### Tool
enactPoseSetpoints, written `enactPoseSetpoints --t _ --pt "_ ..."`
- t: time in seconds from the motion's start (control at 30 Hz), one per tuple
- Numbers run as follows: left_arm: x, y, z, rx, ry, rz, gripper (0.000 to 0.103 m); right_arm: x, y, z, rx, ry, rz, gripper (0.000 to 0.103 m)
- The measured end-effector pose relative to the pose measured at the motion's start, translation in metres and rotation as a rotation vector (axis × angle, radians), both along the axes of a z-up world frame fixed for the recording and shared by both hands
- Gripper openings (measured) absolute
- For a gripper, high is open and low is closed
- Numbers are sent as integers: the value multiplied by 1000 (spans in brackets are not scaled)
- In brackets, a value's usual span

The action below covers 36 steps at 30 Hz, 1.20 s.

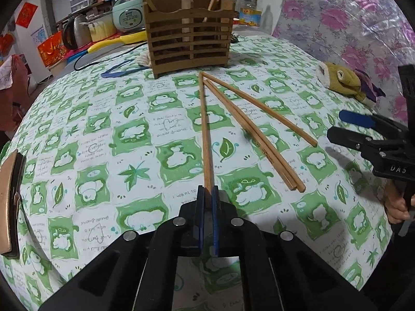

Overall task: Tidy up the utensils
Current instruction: 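Position and close the left tool on a chopstick while the right tool grasps another, then raise both held chopsticks and carry them over the wooden holder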

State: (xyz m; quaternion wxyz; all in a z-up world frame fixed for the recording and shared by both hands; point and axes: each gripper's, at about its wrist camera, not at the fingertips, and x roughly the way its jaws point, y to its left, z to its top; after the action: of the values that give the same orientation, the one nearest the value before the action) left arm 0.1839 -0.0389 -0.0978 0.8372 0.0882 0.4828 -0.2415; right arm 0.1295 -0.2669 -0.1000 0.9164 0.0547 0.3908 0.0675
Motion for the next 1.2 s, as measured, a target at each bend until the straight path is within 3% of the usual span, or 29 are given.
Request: enactPoseSetpoints --t 0.27,0.33,0.47,0.67,0.7,0.77,1.0,1.2 --pt "4 15 10 -64 -28 48 5 -4 17 -4 -17 31 88 42" --pt "6 16 10 -73 -23 52 5 -8 28 -7 -78 39 102 30" --pt "5 16 10 -72 -26 51 5 -8 42 -9 -135 51 141 30" --pt "6 17 9 -71 -23 51 5 10 34 -9 -68 76 112 30" --pt "6 17 9 -70 -22 52 5 17 34 -13 -70 99 109 26" --pt "6 17 8 -67 -21 55 5 21 37 -13 -64 101 116 6" --pt "1 23 17 -59 -33 79 5 4 39 5 -109 7 75 6" --pt "-7 34 60 -74 -120 94 5 -17 32 56 -101 -139 48 6"
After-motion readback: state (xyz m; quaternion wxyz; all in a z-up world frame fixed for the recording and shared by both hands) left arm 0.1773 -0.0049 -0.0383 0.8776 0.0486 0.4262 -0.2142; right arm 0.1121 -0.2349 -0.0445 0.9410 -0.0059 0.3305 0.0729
